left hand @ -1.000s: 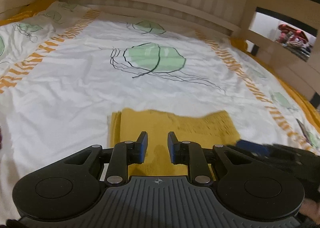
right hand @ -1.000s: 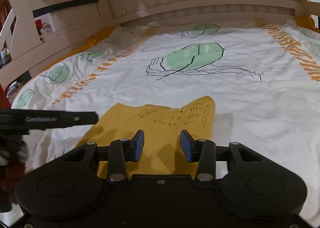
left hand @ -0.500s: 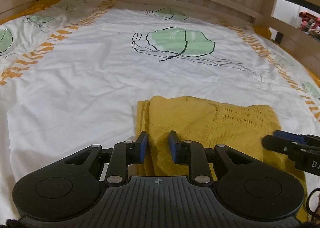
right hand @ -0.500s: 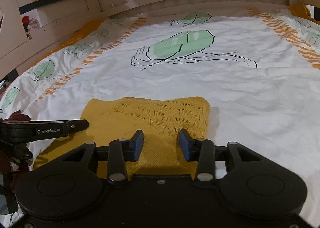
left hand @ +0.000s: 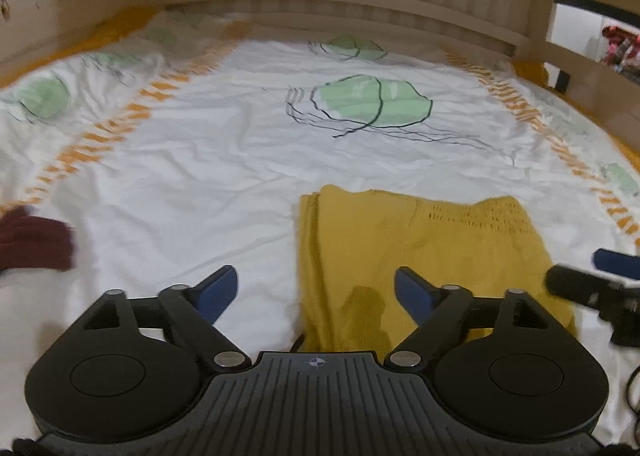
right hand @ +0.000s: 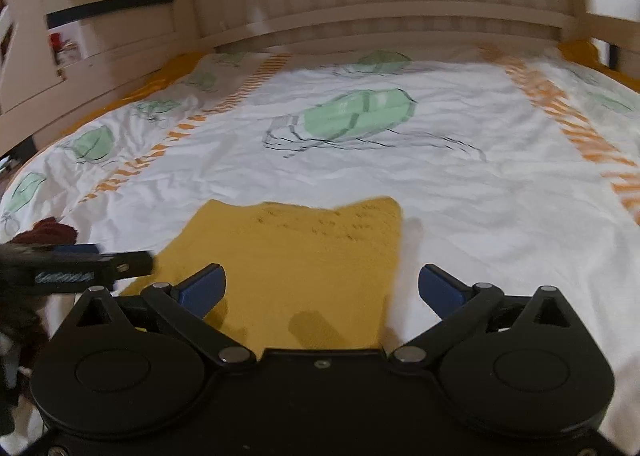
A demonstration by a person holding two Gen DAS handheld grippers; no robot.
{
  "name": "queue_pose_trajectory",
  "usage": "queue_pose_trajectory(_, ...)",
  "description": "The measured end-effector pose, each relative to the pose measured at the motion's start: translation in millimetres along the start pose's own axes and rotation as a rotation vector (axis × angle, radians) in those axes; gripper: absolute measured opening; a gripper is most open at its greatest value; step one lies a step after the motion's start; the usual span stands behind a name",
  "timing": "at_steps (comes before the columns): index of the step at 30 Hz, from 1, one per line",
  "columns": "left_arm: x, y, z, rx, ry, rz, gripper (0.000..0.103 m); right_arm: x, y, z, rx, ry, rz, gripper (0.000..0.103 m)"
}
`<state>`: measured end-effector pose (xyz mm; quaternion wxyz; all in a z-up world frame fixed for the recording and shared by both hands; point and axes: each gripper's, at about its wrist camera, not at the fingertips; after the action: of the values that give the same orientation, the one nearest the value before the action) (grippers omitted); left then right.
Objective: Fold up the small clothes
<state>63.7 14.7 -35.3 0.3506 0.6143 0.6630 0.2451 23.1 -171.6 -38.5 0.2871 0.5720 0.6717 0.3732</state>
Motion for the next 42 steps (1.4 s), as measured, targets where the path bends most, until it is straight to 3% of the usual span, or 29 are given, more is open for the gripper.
queue_pose_trajectory(6,-9,-19,-29,0.032,0.025,0.019,0.094,-4,-15,-23,0.046,-0.052,0.076,0.102)
queue_pose_trajectory(12,-27,-37,-50,0.063,0.028,0.067,0.094,-3,-29,-42,0.076,-0.092,0.06,0.102)
queue_pose_trajectory(23,-42,-56,-85,0.069,0.03,0.046,0.093,-3,-33,-76,0.059,-0.103,0.128,0.103)
queue_pose_trajectory(42,-35,-67,-94,0.131,0.067,0.003,0.092,11,-38,-89,0.091,-0.125,0.062,0.102)
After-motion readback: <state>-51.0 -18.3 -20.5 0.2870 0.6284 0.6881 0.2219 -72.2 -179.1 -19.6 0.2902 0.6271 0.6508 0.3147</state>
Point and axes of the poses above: each gripper's, at about its wrist camera, not at the fingertips, and z roughly the way its jaws point, x to its left, y to its top, and after that the axes turned 9 degrees about -z, right-handed
